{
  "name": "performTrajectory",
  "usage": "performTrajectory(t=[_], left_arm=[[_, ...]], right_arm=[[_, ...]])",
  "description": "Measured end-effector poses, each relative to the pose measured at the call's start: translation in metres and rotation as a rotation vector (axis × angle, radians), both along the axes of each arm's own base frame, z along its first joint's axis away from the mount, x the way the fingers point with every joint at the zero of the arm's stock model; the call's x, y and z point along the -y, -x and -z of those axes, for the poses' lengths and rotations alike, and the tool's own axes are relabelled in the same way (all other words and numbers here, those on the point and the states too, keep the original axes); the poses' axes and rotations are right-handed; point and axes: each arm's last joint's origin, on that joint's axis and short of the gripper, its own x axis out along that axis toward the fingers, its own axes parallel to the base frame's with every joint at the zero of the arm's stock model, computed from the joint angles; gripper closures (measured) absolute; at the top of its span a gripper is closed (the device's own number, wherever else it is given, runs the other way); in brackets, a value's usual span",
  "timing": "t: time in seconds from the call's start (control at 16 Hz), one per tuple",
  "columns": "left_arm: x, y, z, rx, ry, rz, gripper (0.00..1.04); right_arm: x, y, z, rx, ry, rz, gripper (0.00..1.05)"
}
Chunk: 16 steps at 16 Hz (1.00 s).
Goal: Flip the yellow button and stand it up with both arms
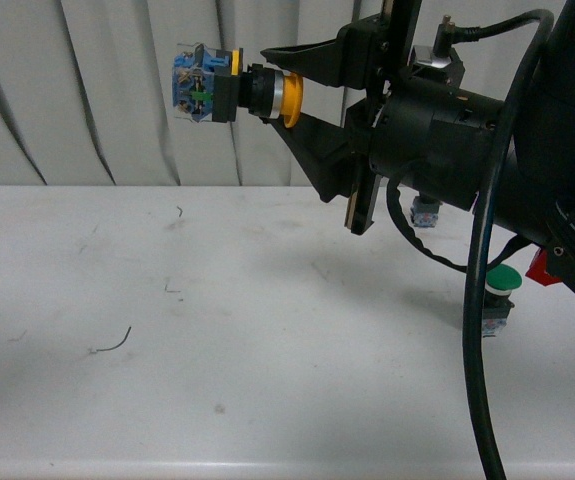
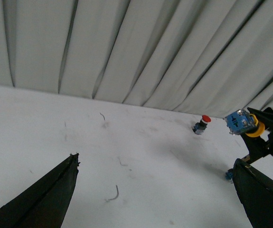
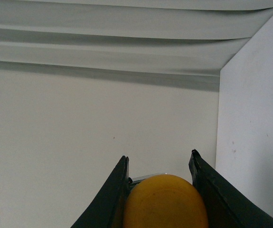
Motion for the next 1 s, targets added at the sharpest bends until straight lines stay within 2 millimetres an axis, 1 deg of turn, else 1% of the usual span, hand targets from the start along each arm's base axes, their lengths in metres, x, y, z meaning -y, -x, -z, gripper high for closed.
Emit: performTrajectory(t=[0.06, 0.13, 0.19, 0.31, 0.5, 0.56, 0.63, 0.88, 1.0], left_arm=[[0.000, 0.009, -0.009, 0.062, -0.081, -0.015, 0.07], [0.012, 0.013, -0.009, 0.145, -0.220, -0.155, 0.20], [0.036, 0.018, 0.022, 0.110, -0.251, -0.240, 0.44], [0.049, 0.022, 0.033, 0.114, -0.268, -0.285, 0.66], [0.067, 0.028, 0.046, 0.130, -0.273, -0.285, 1.00], [0.071, 0.029, 0.051, 0.123, -0.273, -0.287, 1.03], [0.074, 0.031, 0.057, 0.115, -0.274, -0.288, 1.03], [0.084, 0.036, 0.067, 0.121, -0.274, -0.289, 1.03], [0.095, 0.038, 0.071, 0.123, -0.275, -0.283, 1.03]], right_arm=[[0.000, 0.000, 0.000, 0.004, 0.002, 0.001, 0.69], [0.000, 0.000, 0.000, 0.009, 0.006, 0.002, 0.69], [0.000, 0.001, 0.000, 0.015, 0.010, 0.002, 0.69], [0.001, 0.001, -0.004, 0.025, 0.009, 0.006, 0.69], [0.003, 0.000, -0.003, 0.031, 0.013, 0.012, 0.69], [0.003, 0.000, -0.003, 0.033, 0.015, 0.017, 0.69], [0.003, 0.000, -0.003, 0.036, 0.016, 0.021, 0.69], [0.002, 0.000, -0.004, 0.042, 0.020, 0.020, 0.69], [0.002, 0.001, -0.003, 0.046, 0.024, 0.021, 0.69]])
